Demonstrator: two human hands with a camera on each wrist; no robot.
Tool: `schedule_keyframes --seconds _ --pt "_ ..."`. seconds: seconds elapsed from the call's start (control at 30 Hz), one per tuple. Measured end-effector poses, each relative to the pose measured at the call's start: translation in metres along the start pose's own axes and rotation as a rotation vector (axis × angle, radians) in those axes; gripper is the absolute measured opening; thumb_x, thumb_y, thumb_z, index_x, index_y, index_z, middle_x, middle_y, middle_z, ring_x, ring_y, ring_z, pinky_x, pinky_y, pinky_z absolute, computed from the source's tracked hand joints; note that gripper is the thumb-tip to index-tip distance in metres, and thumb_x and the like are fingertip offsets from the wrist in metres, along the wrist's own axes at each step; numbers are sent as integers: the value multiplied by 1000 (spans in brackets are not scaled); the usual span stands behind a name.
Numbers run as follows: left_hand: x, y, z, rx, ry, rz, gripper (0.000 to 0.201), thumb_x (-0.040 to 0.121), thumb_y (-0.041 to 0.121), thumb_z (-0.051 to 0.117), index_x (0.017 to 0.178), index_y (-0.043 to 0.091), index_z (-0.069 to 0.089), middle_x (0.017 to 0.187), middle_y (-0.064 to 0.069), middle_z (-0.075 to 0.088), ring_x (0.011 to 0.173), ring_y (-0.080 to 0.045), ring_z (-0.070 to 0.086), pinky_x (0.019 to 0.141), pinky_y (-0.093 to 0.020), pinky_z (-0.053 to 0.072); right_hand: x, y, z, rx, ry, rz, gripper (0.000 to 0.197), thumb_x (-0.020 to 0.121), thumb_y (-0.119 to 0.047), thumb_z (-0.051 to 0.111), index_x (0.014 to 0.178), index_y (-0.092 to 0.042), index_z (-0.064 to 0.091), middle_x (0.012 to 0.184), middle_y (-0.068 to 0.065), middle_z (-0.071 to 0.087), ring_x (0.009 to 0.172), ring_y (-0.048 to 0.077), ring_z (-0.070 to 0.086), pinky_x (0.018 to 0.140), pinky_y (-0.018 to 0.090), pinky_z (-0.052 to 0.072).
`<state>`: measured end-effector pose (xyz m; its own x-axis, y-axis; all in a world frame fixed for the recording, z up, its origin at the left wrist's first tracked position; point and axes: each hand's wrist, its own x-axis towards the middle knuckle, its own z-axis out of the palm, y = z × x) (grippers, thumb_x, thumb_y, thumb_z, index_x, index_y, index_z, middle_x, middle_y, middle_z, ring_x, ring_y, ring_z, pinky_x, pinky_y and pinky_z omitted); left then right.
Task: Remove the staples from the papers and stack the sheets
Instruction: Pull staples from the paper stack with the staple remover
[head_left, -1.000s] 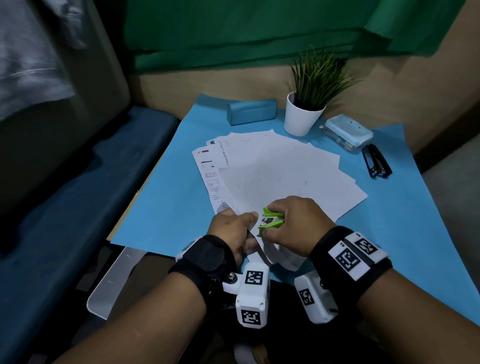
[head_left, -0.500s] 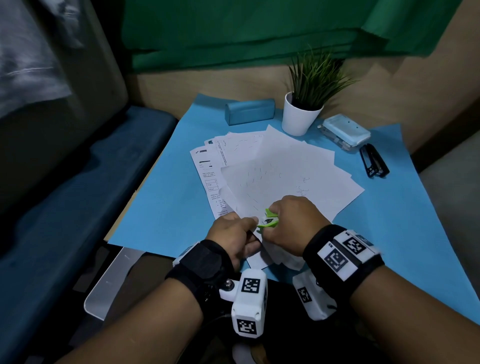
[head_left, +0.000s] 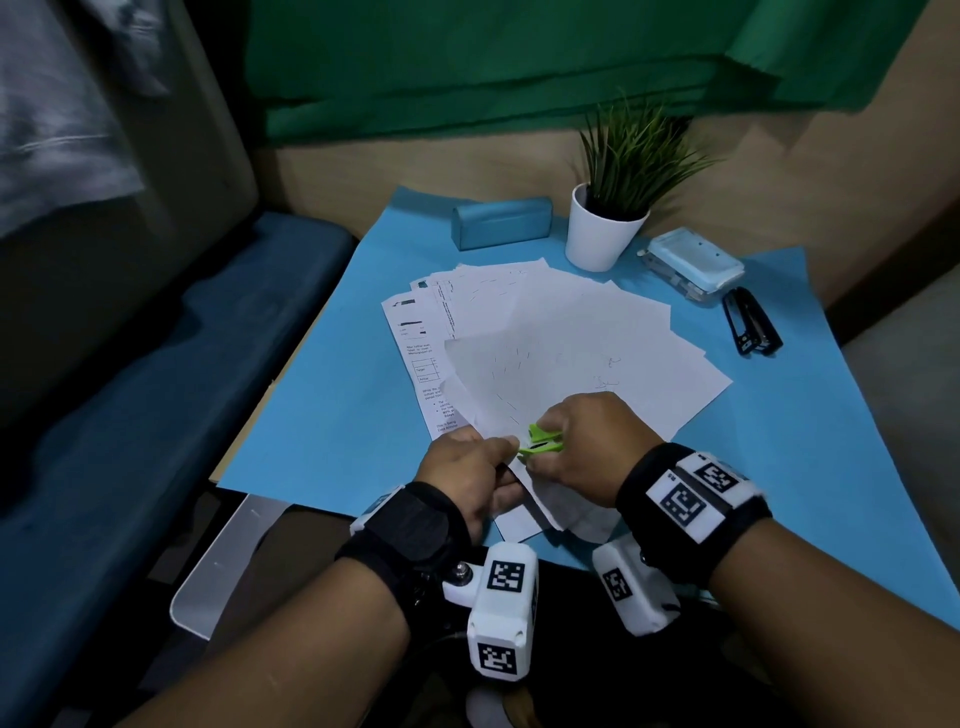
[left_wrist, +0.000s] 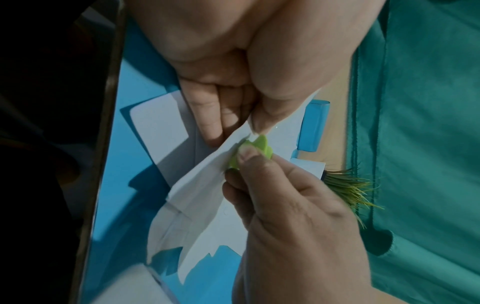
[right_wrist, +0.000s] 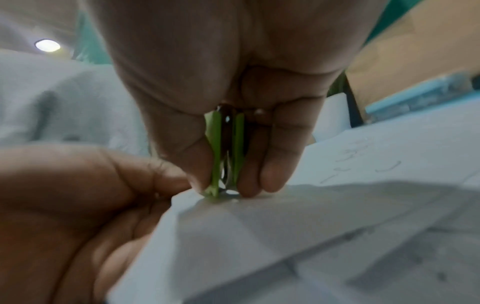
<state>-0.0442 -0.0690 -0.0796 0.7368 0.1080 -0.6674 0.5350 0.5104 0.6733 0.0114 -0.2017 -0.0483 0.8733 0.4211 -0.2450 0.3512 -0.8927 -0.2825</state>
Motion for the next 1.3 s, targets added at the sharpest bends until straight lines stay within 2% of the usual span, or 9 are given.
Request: schedule_keyframes --seconds 0.1,0.3,0.43,0.53,0.67,0.73,0.83,0.9,1.3 --pt "-1 2 1 -47 -15 -35 9 96 -3 56 94 3 50 74 -25 64 68 -35 67 82 -62 57 4 13 2 290 1 92 19 70 -35 80 81 -20 73 75 -4 66 76 14 60 69 25 49" --pt "-4 6 5 -138 4 -85 9 98 -6 50 100 3 51 69 -22 71 53 -28 70 76 -51 61 -4 19 10 1231 -67 330 20 77 9 72 86 22 60 72 28 58 61 25 56 61 32 53" --pt "-5 9 5 -152 46 -77 10 100 -7 46 105 2 48 78 -51 50 27 -17 49 61 -40 60 -1 30 11 1452 -1 410 15 82 1 70 90 12 65 77 24 62 63 27 63 63 31 58" --pt "-2 6 2 -146 61 -89 13 99 -7 48 108 0 52 59 -27 66 39 -21 62 88 -56 57 1 38 10 1381 23 432 20 83 -3 71 94 13 65 81 26 64 66 27 65 64 32 59" --pt "-6 6 2 -50 26 -20 19 96 -9 49 91 9 43 39 -1 51 31 -16 51 62 -40 60 7 39 6 1312 103 393 29 81 3 72 93 25 56 79 24 54 71 26 55 66 32 58" --pt "-7 10 1 -27 -3 24 18 96 -6 52 93 11 44 45 -3 56 32 -15 51 45 -29 55 16 41 2 1042 145 365 21 79 -4 76 91 10 67 76 22 61 66 24 57 69 38 57" --pt "-3 22 0 -20 8 17 16 96 20 61 107 9 56 86 -11 76 59 -24 73 55 -34 61 26 43 -9 488 140 263 29 75 -26 79 99 -10 74 93 5 69 82 17 61 76 30 48" --pt "3 32 -1 -8 36 12 22 96 26 60 107 7 61 79 -10 76 57 -22 72 70 -44 64 27 39 -17 283 104 203 39 76 -34 78 111 -19 72 109 -3 66 99 15 59 82 20 40" --pt "16 21 -15 30 10 62 24 92 -5 56 103 15 64 84 -11 78 62 -25 72 57 -35 63 12 -4 -19 1 78 -110 29 73 -40 73 84 -14 67 83 0 62 81 21 57 73 31 47"
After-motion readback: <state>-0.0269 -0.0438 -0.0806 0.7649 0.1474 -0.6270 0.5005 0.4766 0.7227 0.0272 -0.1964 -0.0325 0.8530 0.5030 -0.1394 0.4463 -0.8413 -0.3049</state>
